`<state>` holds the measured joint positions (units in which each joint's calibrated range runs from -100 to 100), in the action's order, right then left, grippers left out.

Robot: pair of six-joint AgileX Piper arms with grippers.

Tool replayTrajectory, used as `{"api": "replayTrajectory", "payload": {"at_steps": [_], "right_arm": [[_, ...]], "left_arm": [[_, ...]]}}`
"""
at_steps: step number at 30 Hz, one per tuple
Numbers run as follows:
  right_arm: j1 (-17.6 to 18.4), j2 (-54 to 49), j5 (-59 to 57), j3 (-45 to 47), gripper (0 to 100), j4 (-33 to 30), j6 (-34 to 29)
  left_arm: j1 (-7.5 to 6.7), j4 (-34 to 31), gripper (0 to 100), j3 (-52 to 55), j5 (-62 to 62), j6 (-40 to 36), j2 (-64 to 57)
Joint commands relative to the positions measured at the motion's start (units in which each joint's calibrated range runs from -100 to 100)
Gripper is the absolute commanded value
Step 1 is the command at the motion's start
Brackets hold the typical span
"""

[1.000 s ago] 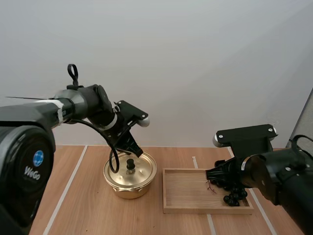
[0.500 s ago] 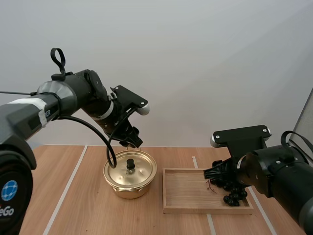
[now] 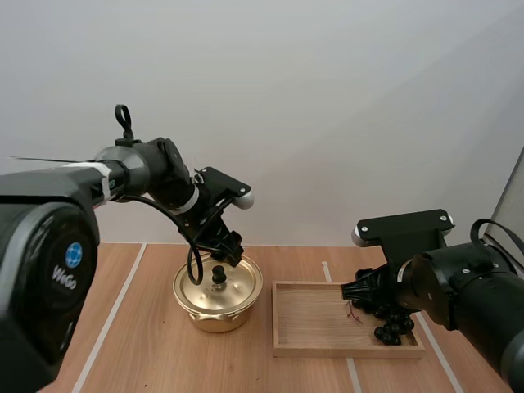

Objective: Open the lid, put the grape in the pot, and close it

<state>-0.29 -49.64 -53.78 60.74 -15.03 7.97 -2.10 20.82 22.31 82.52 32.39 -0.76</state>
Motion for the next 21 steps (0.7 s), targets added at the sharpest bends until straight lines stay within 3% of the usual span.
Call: {"api": "replayTrajectory", "payload": {"at_steps": [1,12,14,16,21], "right_arm": [[-0.2,-0.5,1.0,-0.3,100,-0.2,-0.1],[-0.2,-0.5,0.6,-0.3,100,-0.2,-0.1],[-0.2,-0.5,0.6,-0.3,100,-0.2,-0.1],[-0.2,-0.5,0.6,-0.3,100,-0.2,-0.1],[-0.2,-0.5,1.6,-0.3,100,-1.2,-0.2]], "left_arm": [[-0.21,-0.7,100,-0.2,-1.5,-0.3,4.6],[-0.21,-4.8,99,-0.2,-2.1,-2.4,8.9],[-0.21,-4.6,54,-0.2,-2.1,-2.4,8.9],[-0.21,-3.5,0,-0.2,-1.5,-2.4,8.8],[-0.21,-0.6,0,-0.6,1.2,-2.4,6.2]]}}
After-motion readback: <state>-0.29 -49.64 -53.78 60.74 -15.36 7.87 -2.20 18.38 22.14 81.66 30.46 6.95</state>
